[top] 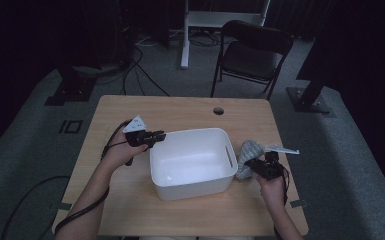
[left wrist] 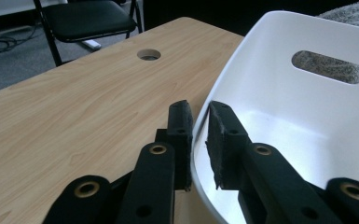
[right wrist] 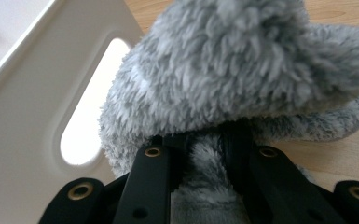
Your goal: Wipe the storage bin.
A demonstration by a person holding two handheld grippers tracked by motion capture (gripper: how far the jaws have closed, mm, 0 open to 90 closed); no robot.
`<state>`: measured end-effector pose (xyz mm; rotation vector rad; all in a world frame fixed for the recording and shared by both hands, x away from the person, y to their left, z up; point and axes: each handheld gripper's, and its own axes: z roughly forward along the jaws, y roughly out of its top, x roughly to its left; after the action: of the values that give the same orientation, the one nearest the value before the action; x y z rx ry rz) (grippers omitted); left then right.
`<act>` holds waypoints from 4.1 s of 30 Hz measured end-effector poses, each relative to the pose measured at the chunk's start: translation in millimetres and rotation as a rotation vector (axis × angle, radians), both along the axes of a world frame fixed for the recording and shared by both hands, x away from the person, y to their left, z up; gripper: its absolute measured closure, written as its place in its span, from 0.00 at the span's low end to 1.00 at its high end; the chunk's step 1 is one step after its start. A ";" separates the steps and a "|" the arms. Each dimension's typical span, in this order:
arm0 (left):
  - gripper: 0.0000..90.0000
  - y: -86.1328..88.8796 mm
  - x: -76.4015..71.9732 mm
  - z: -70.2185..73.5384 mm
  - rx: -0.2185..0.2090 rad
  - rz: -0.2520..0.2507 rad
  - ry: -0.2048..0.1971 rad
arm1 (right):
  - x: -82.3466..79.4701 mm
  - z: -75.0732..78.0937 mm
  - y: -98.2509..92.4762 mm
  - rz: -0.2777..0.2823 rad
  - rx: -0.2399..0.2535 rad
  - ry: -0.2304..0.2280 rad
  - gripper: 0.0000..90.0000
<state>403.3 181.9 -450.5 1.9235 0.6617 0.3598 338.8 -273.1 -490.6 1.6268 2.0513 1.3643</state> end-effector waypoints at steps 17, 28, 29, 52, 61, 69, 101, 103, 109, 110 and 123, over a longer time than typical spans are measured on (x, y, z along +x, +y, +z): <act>0.89 -1.6 -4.0 -2.6 -0.009 0.062 0.006 | -0.1 0.2 2.6 0.004 0.005 0.003 0.85; 0.91 -3.8 -7.3 -5.4 -0.004 0.078 0.014 | 0.5 0.5 0.7 0.003 0.006 0.001 0.85; 0.91 -3.8 -8.3 -4.9 0.001 0.083 0.014 | 0.5 0.7 0.9 0.002 0.008 0.003 0.85; 0.92 8.4 -23.4 -6.5 -0.029 0.238 0.008 | -3.9 10.9 4.3 0.029 0.028 -0.027 0.85; 0.92 8.7 -29.1 -6.3 -0.036 0.220 0.016 | -12.0 30.8 13.8 0.071 0.062 -0.082 0.85; 0.92 5.5 -33.9 -9.5 -0.076 0.195 0.011 | -14.5 38.9 22.0 0.090 0.060 -0.103 0.85; 0.91 1.8 -44.5 -13.2 -0.121 0.194 0.009 | -13.8 47.4 33.5 0.044 0.047 -0.136 0.85; 0.91 3.0 -43.9 -14.2 -0.151 0.183 0.029 | -12.4 46.4 33.5 0.037 0.055 -0.138 0.85; 0.90 2.1 -43.9 -13.9 -0.134 0.174 0.014 | -10.5 45.5 35.0 0.025 0.045 -0.153 0.85; 0.90 1.8 -44.1 -13.7 -0.129 0.174 0.010 | -10.4 45.6 35.4 0.024 0.041 -0.155 0.85; 0.91 -0.6 -45.3 -13.9 -0.105 0.176 -0.020 | -11.1 41.2 36.6 0.016 0.029 -0.168 0.85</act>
<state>358.0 181.3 -464.4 1.7649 0.8233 0.4445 327.6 -236.5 -449.4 1.4555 1.9608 1.4879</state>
